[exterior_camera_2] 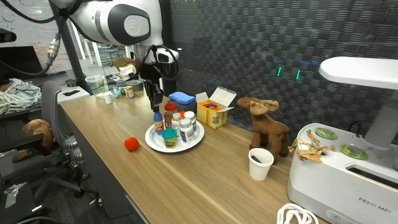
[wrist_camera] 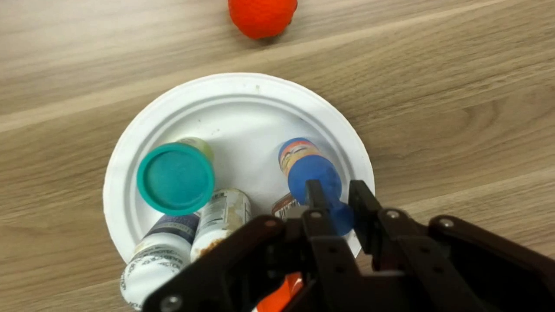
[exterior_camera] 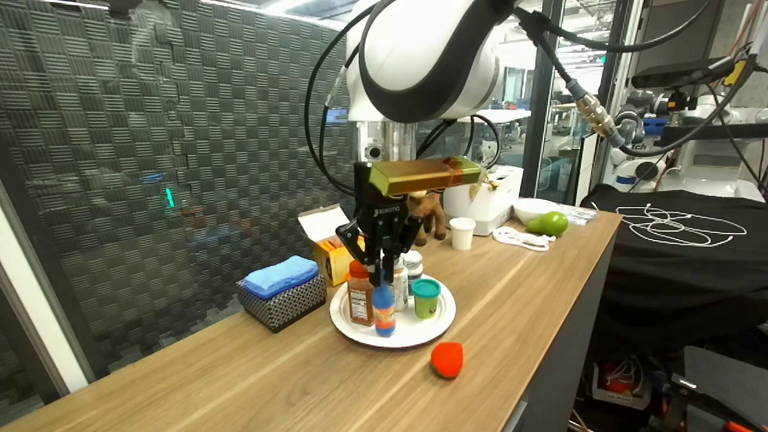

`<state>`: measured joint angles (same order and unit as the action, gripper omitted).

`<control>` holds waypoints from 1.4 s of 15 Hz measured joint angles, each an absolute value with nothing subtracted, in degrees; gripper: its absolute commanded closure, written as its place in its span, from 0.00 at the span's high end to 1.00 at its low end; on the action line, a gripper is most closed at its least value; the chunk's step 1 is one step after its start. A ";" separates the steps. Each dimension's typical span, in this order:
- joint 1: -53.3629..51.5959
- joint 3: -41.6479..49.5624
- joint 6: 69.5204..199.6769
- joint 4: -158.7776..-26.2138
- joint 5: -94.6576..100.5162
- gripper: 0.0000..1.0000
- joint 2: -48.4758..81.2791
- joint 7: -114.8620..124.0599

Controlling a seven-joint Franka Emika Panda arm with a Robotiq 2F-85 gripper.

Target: Put all the objects surrounding the plate on the plate.

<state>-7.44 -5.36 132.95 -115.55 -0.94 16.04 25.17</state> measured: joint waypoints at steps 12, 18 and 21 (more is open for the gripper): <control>-7.42 -4.53 135.27 -115.23 -1.18 0.68 17.80 22.66; -7.41 -4.34 135.51 -115.21 -1.33 1.00 17.65 22.44; -7.44 -4.13 135.64 -115.36 -1.33 1.00 16.50 23.01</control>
<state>-7.44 -4.13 135.64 -115.36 -1.33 16.50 23.01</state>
